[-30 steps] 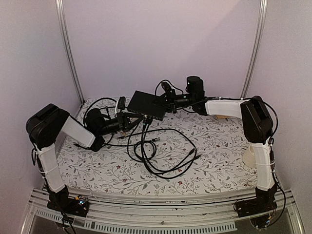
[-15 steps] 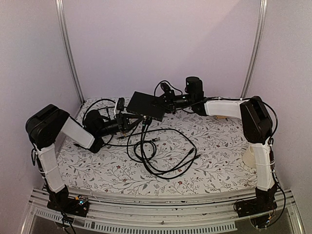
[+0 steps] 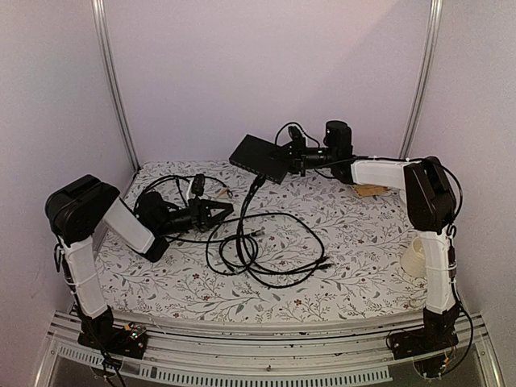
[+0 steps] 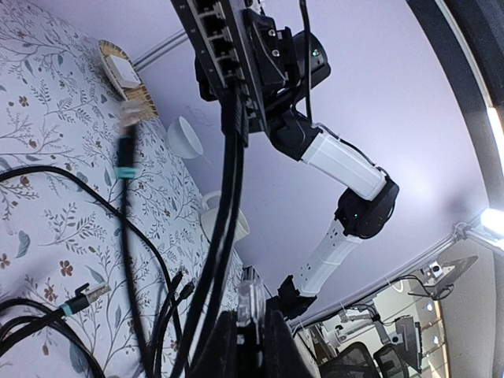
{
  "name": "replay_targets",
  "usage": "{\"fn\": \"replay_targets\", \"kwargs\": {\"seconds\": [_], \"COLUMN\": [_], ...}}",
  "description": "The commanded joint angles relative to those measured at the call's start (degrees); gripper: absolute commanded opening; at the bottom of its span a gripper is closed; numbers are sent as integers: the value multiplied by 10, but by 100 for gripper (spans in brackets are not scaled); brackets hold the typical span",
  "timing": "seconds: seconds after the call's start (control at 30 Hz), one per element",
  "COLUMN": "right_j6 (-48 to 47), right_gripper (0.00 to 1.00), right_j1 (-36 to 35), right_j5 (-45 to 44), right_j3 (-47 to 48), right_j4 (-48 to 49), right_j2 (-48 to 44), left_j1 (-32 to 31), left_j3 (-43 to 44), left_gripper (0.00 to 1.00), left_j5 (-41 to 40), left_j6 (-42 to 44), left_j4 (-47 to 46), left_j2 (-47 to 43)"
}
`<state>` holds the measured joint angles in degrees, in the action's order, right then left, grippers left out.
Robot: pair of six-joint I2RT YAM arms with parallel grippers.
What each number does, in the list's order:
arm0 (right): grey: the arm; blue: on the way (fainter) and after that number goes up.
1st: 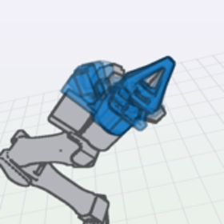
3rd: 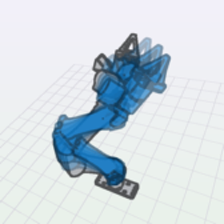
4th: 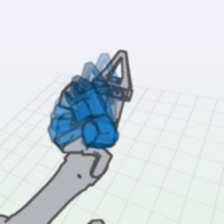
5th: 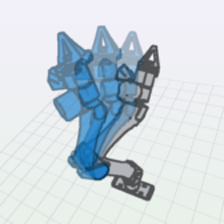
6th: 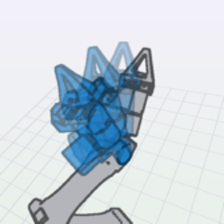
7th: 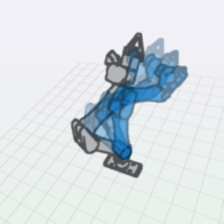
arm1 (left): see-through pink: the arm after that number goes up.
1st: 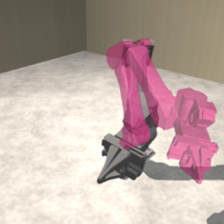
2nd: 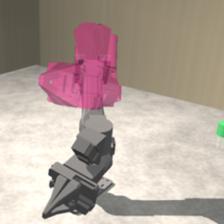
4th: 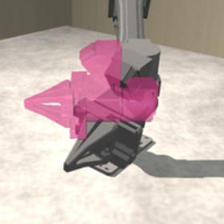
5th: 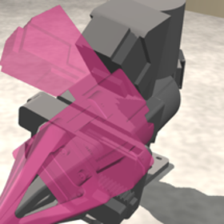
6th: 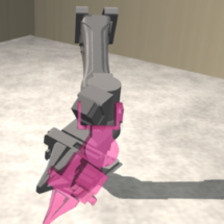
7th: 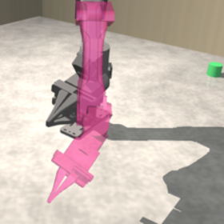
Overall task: Pull the plug from the switch port
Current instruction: Pull the connector from the switch port, then place the connector at the corner of the board.
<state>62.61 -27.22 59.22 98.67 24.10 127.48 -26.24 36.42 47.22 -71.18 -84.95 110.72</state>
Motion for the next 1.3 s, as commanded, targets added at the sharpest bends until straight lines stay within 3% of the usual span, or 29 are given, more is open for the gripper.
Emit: {"fn": "replay_targets", "kwargs": {"seconds": [0.0,0.37,0.6,0.8,1.27], "right_j6": [6,6,5,5,0], "right_gripper": [2,2,2,2,2], "right_j1": [4,8,13,15,15], "right_j5": [-9,-9,-8,-7,-10], "right_j3": [27,27,21,22,6], "right_j4": [54,55,54,55,55], "right_j2": [-16,-18,-26,-34,-58], "left_j1": [1,25,78,135,245], "left_j3": [-8,-7,-11,30,157], "left_gripper": [0,0,0,0,1], "left_j5": [9,-11,-46,-121,-190], "left_j6": [-3,40,110,206,279], "left_j4": [-33,53,214,450,714], "left_j2": [4,-36,-119,-208,-195]}}
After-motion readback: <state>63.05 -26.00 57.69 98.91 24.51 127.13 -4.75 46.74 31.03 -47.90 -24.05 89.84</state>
